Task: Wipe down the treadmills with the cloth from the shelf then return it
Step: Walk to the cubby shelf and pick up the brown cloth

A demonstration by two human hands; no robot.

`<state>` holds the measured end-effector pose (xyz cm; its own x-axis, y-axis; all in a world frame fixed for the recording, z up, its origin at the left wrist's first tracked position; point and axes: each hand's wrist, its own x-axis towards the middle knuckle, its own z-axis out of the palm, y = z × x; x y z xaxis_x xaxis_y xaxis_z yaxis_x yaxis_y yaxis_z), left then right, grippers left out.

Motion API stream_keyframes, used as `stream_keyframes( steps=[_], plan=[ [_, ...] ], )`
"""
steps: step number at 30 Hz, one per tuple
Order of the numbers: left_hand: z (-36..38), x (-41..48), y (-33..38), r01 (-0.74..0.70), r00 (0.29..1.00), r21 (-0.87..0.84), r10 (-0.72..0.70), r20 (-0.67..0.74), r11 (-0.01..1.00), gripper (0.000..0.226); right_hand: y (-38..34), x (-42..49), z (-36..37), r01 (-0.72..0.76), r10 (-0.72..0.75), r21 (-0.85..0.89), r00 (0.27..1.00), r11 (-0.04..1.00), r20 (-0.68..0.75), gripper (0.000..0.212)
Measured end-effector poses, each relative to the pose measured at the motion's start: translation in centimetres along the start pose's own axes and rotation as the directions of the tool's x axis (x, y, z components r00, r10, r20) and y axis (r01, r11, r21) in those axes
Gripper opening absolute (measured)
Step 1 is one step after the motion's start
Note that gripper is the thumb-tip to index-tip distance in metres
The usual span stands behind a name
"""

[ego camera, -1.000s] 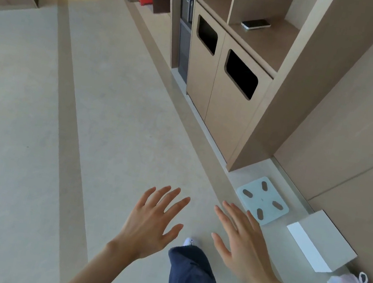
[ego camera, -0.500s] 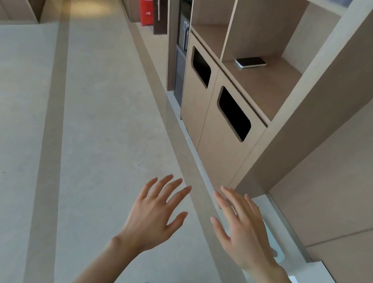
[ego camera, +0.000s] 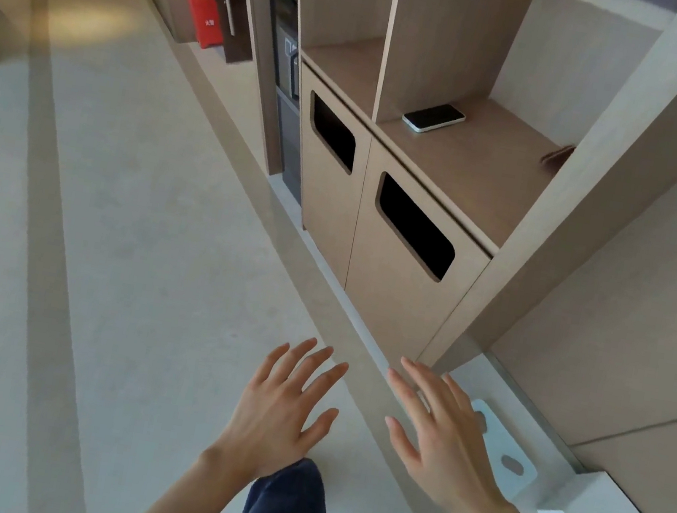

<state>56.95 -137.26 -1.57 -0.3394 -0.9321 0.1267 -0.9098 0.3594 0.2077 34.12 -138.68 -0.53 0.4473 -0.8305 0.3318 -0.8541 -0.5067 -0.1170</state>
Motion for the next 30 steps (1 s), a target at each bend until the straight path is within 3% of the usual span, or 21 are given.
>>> stream_keyframes(
  steps=[14, 19, 30],
  plan=[
    [-3.4, 13.9, -12.4, -0.258, 0.966, 0.005, 0.258, -0.032, 0.966, 0.048, -1.2, 13.9, 3.3, -0.262, 0.267, 0.070, 0.960, 0.963, -0.084, 0.054],
    [-2.5, 17.6, -13.6, -0.322, 0.947, -0.018, 0.322, 0.001, 0.946, 0.048, -0.2, 15.5, 4.8, -0.341, 0.344, 0.056, 0.935, 0.939, -0.088, 0.063],
    [-0.6, 30.2, -13.9, -0.439, 0.898, -0.033, 0.440, 0.006, 0.898, 0.049, 8.1, 21.6, 5.8, -0.414, 0.414, -0.018, 0.910, 0.910, -0.033, 0.051]
  ],
)
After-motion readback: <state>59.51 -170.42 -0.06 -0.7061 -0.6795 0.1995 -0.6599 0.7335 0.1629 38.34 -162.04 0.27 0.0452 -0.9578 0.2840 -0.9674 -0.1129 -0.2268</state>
